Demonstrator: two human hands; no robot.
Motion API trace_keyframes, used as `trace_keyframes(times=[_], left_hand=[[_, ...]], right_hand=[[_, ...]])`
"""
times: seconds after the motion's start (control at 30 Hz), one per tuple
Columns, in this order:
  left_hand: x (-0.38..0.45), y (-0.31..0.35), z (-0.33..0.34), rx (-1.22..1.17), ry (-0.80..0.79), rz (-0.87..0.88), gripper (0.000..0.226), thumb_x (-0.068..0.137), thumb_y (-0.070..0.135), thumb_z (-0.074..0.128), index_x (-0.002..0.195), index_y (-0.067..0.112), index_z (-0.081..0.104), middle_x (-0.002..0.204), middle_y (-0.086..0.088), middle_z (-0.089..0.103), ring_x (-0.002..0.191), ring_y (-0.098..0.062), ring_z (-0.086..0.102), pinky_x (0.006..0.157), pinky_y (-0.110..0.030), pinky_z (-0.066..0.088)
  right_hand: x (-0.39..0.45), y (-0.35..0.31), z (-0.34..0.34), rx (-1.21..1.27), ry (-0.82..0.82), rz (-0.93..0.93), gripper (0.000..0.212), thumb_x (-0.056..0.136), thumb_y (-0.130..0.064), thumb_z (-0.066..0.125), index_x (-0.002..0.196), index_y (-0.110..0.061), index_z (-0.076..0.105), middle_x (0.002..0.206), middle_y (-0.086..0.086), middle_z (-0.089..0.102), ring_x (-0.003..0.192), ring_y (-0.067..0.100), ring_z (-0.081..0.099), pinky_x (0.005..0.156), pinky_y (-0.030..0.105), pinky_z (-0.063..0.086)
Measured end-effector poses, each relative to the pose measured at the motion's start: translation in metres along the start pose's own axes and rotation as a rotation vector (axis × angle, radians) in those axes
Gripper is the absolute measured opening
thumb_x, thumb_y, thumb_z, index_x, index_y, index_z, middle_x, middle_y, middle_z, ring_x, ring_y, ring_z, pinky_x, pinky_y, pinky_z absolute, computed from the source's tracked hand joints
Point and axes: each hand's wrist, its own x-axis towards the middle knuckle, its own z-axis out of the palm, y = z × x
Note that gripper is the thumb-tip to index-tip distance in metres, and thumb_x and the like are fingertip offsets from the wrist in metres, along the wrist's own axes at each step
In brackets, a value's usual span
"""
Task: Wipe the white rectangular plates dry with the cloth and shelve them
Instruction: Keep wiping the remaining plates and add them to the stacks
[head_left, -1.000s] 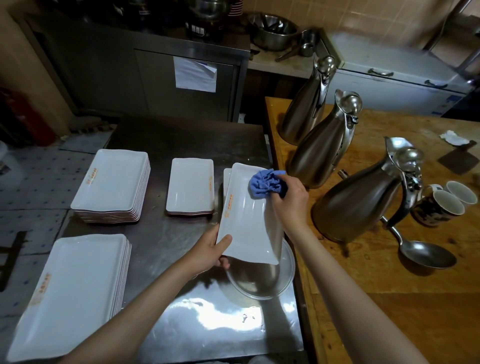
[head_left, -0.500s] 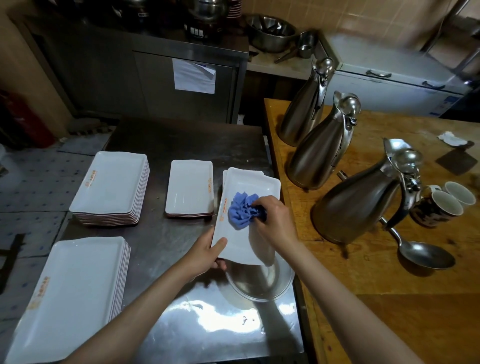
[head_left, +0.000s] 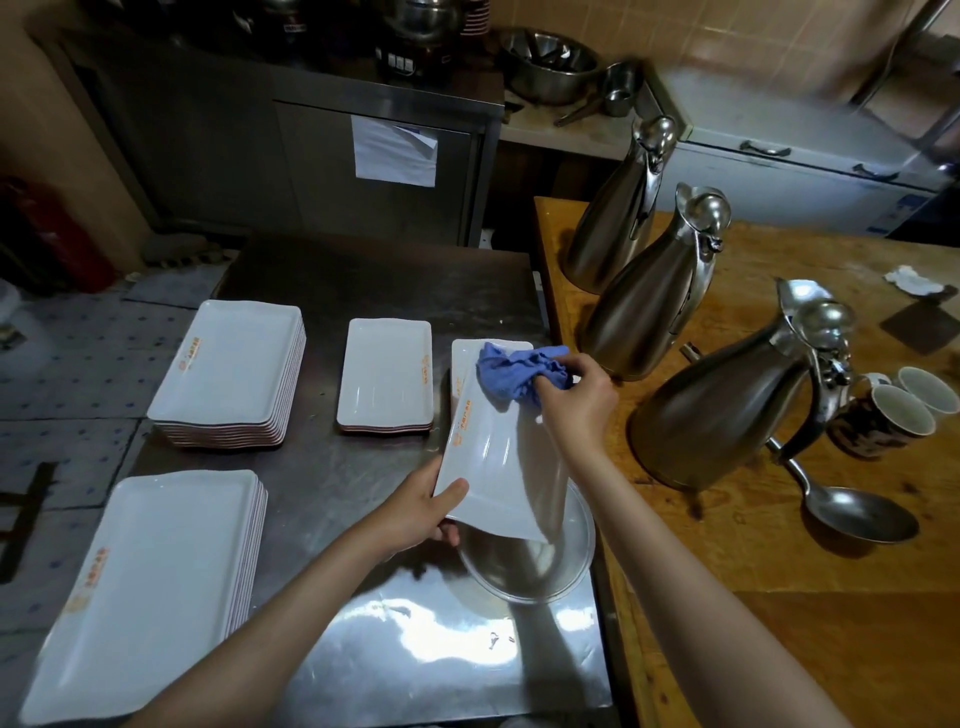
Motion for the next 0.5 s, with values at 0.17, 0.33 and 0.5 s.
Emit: trace_keyframes(times=[0.17, 0.33, 0.5], left_hand=[[0.001, 0.0, -0.001, 0.022, -0.016, -0.008, 0.033, 0.101, 0.023, 0.042, 0.133, 0.024, 0.039, 0.086, 0.004, 0.065, 0.052, -0.012, 0.057, 0.05, -0.016, 0.043], [0.003, -0.002, -0.001, 0.017, -0.001, -0.027, 0.027, 0.101, 0.022, 0.042, 0.128, 0.018, 0.042, 0.084, 0.002, 0.065, 0.05, -0.012, 0.056, 0.049, -0.016, 0.043], [0.004, -0.005, -0.002, -0.078, 0.027, -0.046, 0.028, 0.1, 0.024, 0.044, 0.128, 0.02, 0.042, 0.093, -0.002, 0.064, 0.053, -0.013, 0.056, 0.056, -0.02, 0.047]], right_hand=[[-0.004, -0.003, 0.008, -0.006, -0.14, -0.004, 0.031, 0.079, -0.01, 0.073, 0.108, -0.017, 0.065, 0.112, 0.0, 0.063, 0.098, 0.01, 0.059, 0.088, 0.028, 0.054], [-0.013, -0.011, 0.006, -0.033, -0.378, -0.06, 0.027, 0.082, -0.001, 0.068, 0.107, -0.013, 0.068, 0.103, -0.005, 0.059, 0.094, 0.006, 0.054, 0.081, 0.015, 0.046], [-0.025, -0.008, 0.003, -0.116, -0.551, -0.17, 0.022, 0.081, 0.002, 0.067, 0.1, -0.009, 0.069, 0.104, 0.003, 0.063, 0.092, 0.009, 0.054, 0.077, 0.01, 0.043]])
